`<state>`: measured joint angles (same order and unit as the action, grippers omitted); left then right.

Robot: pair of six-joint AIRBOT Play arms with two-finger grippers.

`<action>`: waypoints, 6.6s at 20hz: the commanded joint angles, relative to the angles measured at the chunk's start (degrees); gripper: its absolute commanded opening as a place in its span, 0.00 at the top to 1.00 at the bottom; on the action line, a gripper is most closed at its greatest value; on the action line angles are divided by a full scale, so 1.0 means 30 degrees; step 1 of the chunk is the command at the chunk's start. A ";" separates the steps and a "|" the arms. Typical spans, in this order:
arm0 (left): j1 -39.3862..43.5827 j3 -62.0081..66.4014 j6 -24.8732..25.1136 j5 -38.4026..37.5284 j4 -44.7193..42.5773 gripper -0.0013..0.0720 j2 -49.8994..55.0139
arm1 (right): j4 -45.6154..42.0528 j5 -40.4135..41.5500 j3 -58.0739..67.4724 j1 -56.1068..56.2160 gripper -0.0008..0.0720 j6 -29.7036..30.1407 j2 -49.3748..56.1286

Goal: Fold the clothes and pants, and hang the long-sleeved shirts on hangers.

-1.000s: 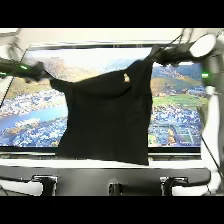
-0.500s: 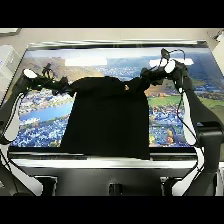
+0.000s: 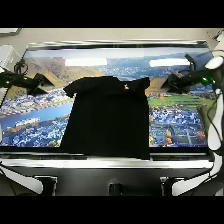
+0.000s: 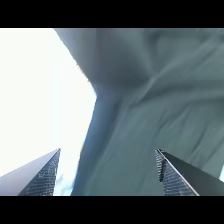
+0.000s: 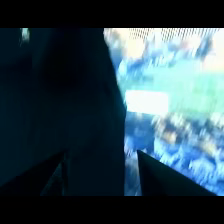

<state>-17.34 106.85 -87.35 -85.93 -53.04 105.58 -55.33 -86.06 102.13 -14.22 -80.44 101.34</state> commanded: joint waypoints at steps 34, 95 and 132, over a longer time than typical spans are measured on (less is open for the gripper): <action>-0.0627 -1.5023 0.3490 0.2033 0.0903 0.01 -1.0295 | 0.1617 0.7206 -2.5762 0.3402 0.33 0.2346 -1.2167; 0.2557 0.4743 -0.1341 0.6207 -0.0984 0.96 -1.9722 | -0.0510 0.8306 0.7198 0.4014 0.95 -0.0328 -1.6779; 0.4728 -0.0852 0.1705 0.7781 0.0831 0.96 0.2703 | -0.1129 -0.1974 0.3781 0.0036 0.30 0.1719 0.2025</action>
<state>-3.01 104.25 -82.26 -61.76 -50.68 113.60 -58.46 -71.13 114.10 -9.08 -79.09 109.06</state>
